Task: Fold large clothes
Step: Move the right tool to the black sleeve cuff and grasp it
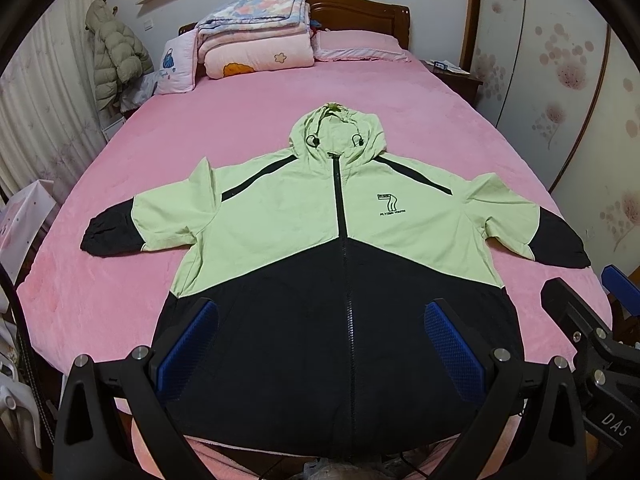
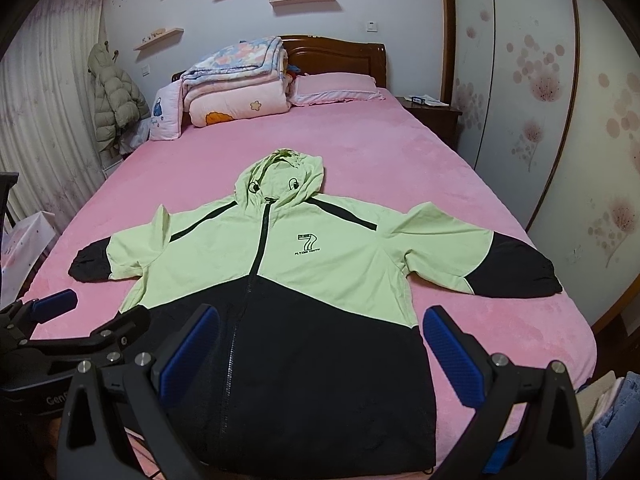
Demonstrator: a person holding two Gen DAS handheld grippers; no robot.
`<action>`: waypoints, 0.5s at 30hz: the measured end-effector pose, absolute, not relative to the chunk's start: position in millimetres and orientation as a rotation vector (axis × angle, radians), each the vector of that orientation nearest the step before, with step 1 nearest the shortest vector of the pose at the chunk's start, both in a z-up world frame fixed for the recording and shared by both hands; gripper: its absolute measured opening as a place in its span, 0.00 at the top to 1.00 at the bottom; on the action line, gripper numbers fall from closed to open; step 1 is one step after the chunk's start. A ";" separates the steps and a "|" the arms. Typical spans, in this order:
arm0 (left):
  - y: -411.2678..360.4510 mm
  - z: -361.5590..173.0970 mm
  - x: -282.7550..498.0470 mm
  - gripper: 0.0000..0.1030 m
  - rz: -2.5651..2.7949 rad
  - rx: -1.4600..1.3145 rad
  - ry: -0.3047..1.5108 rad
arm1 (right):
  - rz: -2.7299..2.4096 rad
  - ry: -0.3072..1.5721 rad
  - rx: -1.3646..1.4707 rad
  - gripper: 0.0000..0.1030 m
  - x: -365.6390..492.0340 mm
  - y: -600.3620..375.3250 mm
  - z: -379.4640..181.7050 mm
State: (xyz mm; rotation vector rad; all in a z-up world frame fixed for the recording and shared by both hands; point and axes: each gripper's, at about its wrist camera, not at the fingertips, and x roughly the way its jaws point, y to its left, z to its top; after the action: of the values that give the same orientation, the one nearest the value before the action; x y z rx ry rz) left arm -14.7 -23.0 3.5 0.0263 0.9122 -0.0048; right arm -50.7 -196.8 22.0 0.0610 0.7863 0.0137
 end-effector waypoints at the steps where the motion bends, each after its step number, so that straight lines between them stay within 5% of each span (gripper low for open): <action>1: -25.3 5.2 -14.0 0.01 -0.012 0.032 0.907 | 0.012 0.786 0.067 0.01 -50.7 -198.7 22.5; 15: -91.0 43.2 1.9 0.01 -0.106 0.110 0.794 | 0.006 0.674 0.137 0.01 -57.4 -259.0 52.0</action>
State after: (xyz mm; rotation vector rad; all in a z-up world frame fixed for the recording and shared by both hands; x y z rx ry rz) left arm 1.9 -91.0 43.2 0.1104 0.7942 -0.1057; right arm -57.4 -259.0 52.0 0.1371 0.6745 0.0065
